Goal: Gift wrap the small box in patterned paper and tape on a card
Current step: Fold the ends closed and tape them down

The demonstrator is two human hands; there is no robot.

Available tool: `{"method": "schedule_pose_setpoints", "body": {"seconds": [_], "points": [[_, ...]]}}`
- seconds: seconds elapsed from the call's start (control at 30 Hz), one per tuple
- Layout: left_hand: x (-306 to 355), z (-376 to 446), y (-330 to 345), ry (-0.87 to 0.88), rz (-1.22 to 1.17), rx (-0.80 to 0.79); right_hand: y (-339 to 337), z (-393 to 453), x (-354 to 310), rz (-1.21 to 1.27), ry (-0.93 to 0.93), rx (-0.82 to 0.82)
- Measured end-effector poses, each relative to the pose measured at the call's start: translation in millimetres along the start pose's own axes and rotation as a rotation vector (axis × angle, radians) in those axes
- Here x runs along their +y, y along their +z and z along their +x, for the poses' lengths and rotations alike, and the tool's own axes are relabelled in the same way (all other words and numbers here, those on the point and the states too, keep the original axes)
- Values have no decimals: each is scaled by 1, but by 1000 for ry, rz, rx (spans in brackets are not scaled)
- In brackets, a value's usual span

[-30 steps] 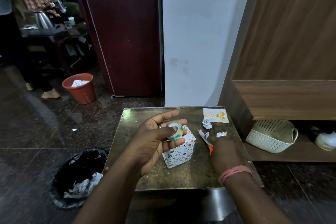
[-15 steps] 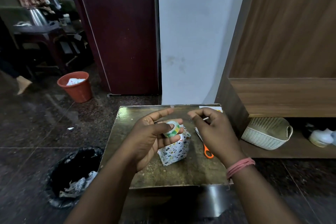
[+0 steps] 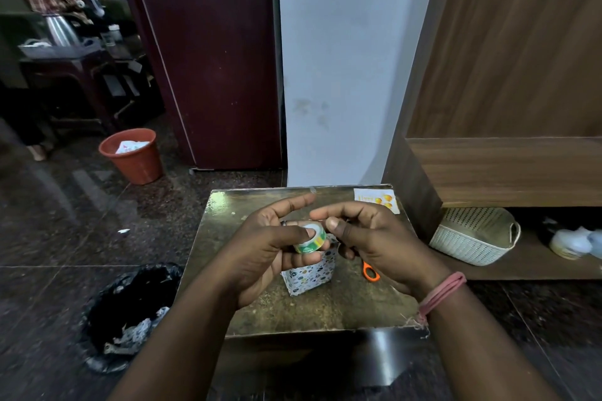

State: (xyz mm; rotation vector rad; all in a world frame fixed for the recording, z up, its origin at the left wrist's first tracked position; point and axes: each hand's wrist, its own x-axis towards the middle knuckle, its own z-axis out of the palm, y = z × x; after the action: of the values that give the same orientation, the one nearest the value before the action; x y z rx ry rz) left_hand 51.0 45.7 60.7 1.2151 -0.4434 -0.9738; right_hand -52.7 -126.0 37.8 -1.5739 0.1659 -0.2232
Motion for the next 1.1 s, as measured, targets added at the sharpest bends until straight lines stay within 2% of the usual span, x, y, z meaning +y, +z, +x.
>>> {"method": "schedule_pose_setpoints", "body": {"seconds": [0.2,0.47,0.67,0.8,1.0,1.1], "points": [[0,-2,-2,-5,11,-21,2,1,-2,80,5,33],[-1,2,-6,26,-2,54,2,-1,-11,151,37,94],[-5,4,-8,115,132,38,8,1,-7,129,192,180],[-9,7,-6,186,170,48,15,3,-6,229,234,232],[-9,9,-2,261,131,138,17,-1,-16,475,259,128],[-8,9,0,282,97,180,15,-1,-15,455,227,115]]}}
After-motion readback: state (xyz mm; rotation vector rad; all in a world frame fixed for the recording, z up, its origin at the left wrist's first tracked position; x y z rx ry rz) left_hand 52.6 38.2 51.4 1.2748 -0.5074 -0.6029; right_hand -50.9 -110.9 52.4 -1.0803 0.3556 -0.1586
